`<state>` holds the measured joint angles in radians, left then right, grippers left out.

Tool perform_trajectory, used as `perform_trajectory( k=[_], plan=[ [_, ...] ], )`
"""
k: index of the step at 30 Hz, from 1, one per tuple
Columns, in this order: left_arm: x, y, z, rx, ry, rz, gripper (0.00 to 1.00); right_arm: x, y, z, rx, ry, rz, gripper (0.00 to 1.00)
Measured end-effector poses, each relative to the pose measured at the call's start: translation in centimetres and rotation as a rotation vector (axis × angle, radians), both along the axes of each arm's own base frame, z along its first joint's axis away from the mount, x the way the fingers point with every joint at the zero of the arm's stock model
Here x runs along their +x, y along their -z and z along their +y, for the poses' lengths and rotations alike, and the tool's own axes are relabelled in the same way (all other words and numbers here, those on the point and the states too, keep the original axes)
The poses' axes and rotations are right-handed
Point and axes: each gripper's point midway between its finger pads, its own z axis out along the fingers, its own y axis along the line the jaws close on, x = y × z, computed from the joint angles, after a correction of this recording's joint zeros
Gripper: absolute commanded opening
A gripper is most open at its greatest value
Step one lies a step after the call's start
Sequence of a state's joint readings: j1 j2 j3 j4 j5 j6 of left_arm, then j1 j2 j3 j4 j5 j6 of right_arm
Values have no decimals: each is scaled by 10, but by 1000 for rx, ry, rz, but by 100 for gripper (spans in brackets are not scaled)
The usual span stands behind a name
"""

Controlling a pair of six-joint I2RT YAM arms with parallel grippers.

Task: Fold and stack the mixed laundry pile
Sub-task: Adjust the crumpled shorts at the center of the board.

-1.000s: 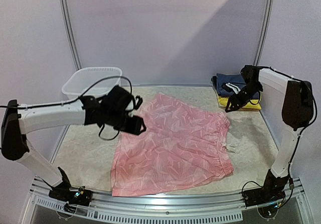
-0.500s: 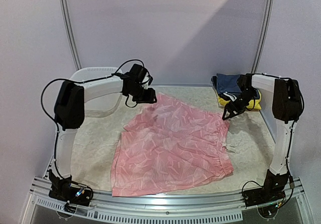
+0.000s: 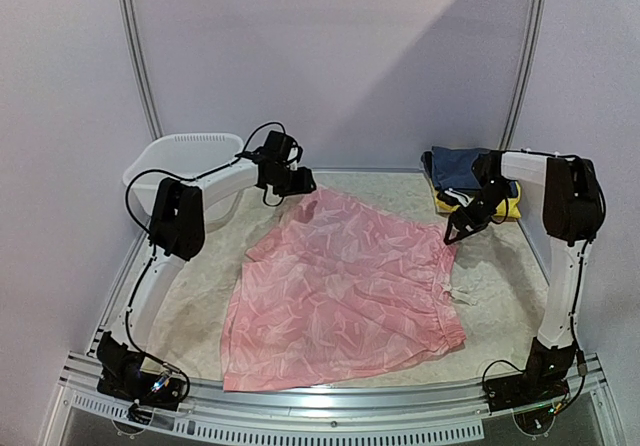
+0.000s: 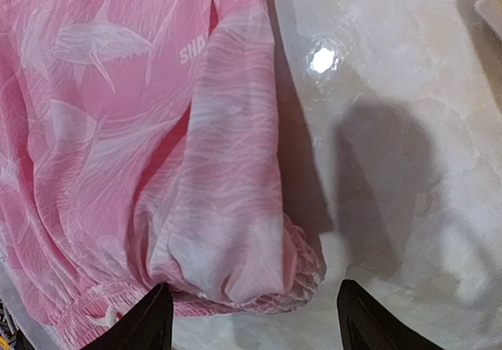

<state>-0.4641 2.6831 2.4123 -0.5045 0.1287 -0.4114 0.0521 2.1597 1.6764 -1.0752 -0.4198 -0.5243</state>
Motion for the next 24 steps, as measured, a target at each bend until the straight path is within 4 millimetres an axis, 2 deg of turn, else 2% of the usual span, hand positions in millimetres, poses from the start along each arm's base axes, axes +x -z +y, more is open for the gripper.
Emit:
perform_trajectory(
  k=[2,3,4,6,8,10,12,14,15,17,19,20,22,24],
  plan=[
    [-6,7,4,7,-2,10,58,-7,3,-1,-3,4,11,74],
    [-12,11,8,22,1,19,59,-13,2,-1,-4,6,18,88],
    [-22,15,13,45,8,37,59,-20,-1,-2,-5,7,22,98],
    [-41,9,18,87,38,52,59,-33,-18,-2,0,5,-5,99],
    [-52,-17,16,106,70,23,59,-40,-44,1,10,-1,-68,99],
    [-68,-61,9,112,114,-41,59,-51,-76,7,18,-38,-159,99],
    [-93,-111,-2,110,165,-121,59,-73,-99,23,24,-130,-242,99],
    [-124,-151,-17,93,219,-183,58,-102,-101,42,24,-244,-271,99],
    [-141,-166,-25,80,249,-205,58,-123,-94,53,21,-320,-263,99],
    [-179,-181,-41,50,314,-219,57,-163,-72,68,15,-460,-203,99],
    [-209,-171,-50,43,365,-191,55,-194,-53,74,12,-566,-134,98],
    [-224,-156,-51,54,387,-160,54,-208,-46,74,9,-614,-107,98],
    [-250,-115,-46,93,413,-69,53,-230,-39,73,5,-700,-80,97],
    [-273,-76,-38,137,429,23,52,-247,-41,73,4,-787,-101,95]
  ],
)
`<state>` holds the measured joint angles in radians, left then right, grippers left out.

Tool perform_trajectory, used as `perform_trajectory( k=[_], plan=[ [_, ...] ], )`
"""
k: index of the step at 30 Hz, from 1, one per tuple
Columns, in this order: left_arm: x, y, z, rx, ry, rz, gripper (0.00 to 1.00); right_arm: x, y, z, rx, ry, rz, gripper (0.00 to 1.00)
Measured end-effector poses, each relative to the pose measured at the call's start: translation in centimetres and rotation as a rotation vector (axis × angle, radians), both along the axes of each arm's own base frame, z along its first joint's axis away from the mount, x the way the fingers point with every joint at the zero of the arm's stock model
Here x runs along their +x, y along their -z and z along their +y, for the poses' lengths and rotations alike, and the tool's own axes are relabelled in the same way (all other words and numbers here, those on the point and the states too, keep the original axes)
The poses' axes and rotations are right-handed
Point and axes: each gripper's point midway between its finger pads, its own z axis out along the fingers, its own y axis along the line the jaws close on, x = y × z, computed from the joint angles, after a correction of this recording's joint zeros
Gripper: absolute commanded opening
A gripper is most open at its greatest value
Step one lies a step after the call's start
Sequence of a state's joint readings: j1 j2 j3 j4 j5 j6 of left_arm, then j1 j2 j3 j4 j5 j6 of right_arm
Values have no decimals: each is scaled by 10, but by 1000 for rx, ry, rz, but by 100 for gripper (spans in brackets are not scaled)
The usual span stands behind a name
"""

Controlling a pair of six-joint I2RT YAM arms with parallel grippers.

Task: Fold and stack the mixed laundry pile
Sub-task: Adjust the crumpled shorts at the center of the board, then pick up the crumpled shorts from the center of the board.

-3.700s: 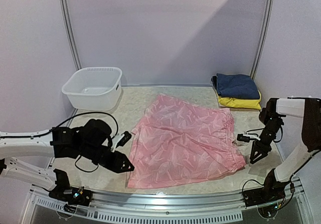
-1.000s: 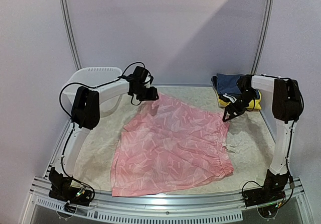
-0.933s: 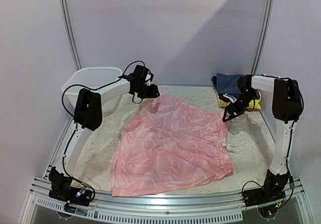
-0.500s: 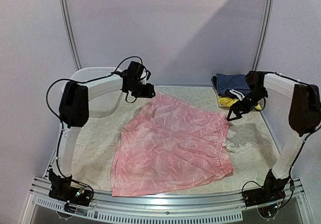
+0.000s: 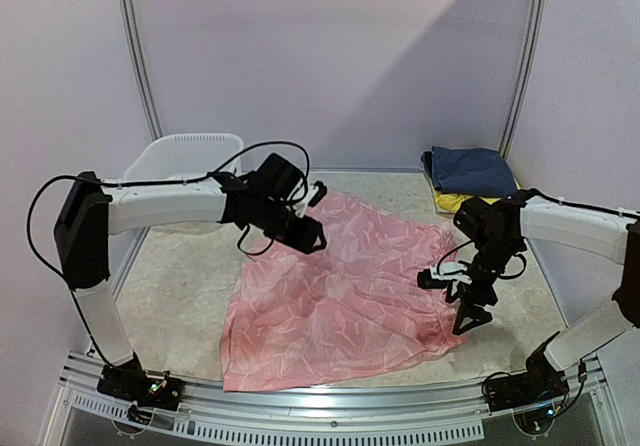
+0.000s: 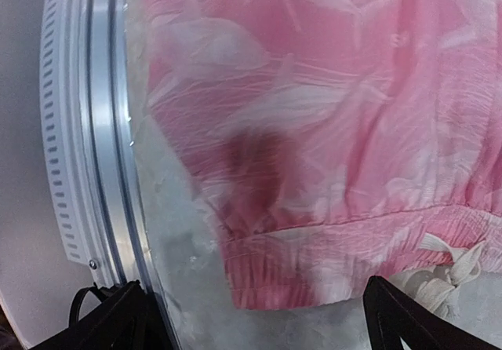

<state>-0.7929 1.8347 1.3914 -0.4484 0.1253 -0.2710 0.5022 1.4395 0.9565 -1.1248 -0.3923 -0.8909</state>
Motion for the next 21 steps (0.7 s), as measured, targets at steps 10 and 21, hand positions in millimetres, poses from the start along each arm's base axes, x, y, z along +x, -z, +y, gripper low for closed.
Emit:
perform_trajectory(
  k=[10,21],
  plan=[
    [-82,37,2,157,156,36,51,-24,7,-14,-53,-200,-88,99],
    [-145,-51,59,211,207,-223,47,-1,-32,-5,57,-165,-396,63]
  ],
)
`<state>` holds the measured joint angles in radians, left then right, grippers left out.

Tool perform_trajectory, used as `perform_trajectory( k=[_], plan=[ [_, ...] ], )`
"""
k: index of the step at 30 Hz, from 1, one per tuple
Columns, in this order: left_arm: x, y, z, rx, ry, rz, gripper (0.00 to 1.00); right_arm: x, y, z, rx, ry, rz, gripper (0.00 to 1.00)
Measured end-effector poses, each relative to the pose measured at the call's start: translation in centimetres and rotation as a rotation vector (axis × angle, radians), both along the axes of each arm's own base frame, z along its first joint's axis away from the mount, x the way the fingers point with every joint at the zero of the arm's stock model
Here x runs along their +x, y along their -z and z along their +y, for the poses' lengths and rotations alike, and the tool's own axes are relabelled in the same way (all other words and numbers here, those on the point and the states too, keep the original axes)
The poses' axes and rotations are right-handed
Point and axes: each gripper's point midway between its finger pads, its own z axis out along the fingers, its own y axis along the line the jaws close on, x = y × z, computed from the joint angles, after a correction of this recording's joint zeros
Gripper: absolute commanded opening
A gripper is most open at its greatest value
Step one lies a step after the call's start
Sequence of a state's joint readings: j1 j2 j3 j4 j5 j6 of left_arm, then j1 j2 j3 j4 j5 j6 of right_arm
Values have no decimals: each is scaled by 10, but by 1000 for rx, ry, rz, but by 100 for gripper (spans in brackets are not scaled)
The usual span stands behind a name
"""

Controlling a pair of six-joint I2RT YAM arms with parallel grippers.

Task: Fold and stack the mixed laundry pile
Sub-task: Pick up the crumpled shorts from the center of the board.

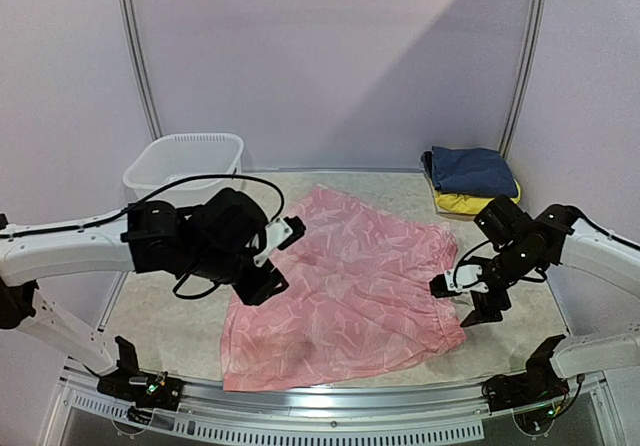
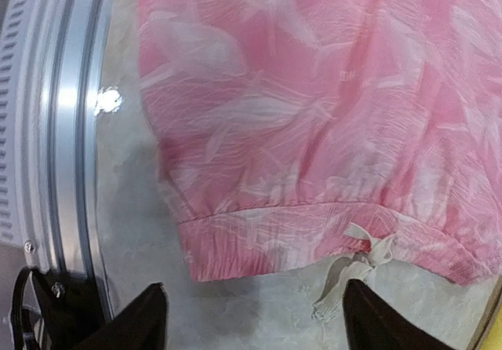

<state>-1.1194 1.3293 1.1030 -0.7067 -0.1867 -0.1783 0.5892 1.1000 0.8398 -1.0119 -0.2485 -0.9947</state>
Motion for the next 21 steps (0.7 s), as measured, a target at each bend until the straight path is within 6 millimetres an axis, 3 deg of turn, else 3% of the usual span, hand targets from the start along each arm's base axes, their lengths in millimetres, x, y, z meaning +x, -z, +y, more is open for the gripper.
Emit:
perform_trajectory(
  k=[5,9,12,16,21],
  plan=[
    [-59,11,1,74,163,23,44,-14,-3,6,3,-89,87,56],
    [-105,46,2,229,296,78,45,-36,-4,6,16,-211,42,55],
    [-129,76,8,363,351,113,46,-55,15,-2,-24,-283,42,54],
    [-136,99,19,479,337,124,48,-63,44,-16,-95,-300,68,54],
    [-127,104,30,511,255,94,49,-54,55,-16,-106,-304,15,54]
  ],
)
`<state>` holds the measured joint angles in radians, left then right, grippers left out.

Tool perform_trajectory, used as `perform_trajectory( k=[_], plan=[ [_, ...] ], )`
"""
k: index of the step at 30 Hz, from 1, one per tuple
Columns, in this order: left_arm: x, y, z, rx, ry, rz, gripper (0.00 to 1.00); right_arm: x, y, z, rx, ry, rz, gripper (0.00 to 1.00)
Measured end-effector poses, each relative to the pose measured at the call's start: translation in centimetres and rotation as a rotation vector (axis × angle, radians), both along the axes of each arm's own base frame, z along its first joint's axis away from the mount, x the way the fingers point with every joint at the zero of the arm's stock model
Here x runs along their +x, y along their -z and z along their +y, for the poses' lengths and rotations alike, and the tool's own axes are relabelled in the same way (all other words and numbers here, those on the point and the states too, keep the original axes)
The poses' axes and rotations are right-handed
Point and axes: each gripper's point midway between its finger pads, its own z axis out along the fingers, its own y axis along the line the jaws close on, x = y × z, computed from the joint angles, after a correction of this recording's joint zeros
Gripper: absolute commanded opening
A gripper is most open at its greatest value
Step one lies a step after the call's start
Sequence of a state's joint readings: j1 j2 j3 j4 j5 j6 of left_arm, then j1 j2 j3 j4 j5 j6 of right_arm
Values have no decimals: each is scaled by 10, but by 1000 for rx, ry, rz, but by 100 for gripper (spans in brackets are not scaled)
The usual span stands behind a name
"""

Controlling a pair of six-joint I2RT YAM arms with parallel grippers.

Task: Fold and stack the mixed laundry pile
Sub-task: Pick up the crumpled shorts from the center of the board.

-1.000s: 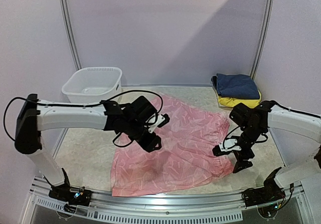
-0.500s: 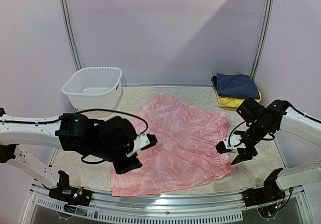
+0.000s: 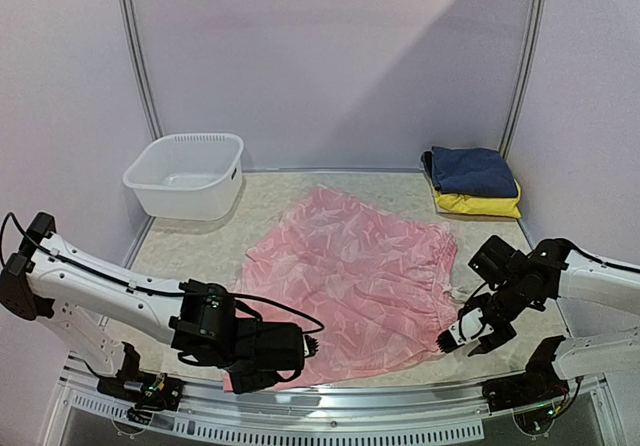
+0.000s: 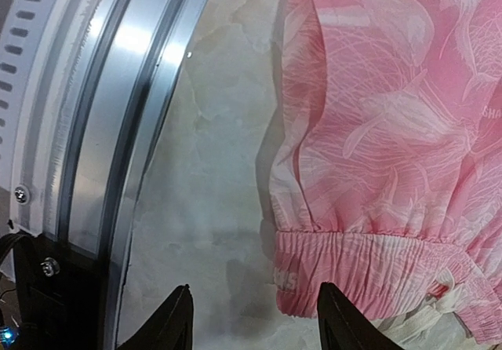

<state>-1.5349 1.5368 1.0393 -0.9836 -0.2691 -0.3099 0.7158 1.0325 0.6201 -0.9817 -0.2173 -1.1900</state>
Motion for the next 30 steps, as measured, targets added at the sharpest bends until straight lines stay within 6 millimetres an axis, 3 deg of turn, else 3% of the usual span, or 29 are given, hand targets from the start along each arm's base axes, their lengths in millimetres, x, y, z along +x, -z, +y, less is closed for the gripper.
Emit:
perform_trajectory(
  k=[3,8,10,13,17,24,30],
  plan=[
    [2,2,5,8,-34,-19,49,6,9,0,-8,2,-29,54],
    [5,4,19,21,-91,-40,48,14,34,-7,-66,9,-52,45],
    [5,5,25,21,-113,-48,48,15,44,-10,-92,9,-56,36],
    [6,5,35,27,-137,-55,48,24,46,-8,-91,13,-92,15],
    [1,7,40,32,-131,-65,49,31,45,-4,-73,17,-125,6],
    [-14,16,43,49,-86,-38,49,25,41,-12,-64,4,-166,4],
    [-22,38,46,119,-61,0,49,22,42,-16,-74,3,-161,4]
  ],
)
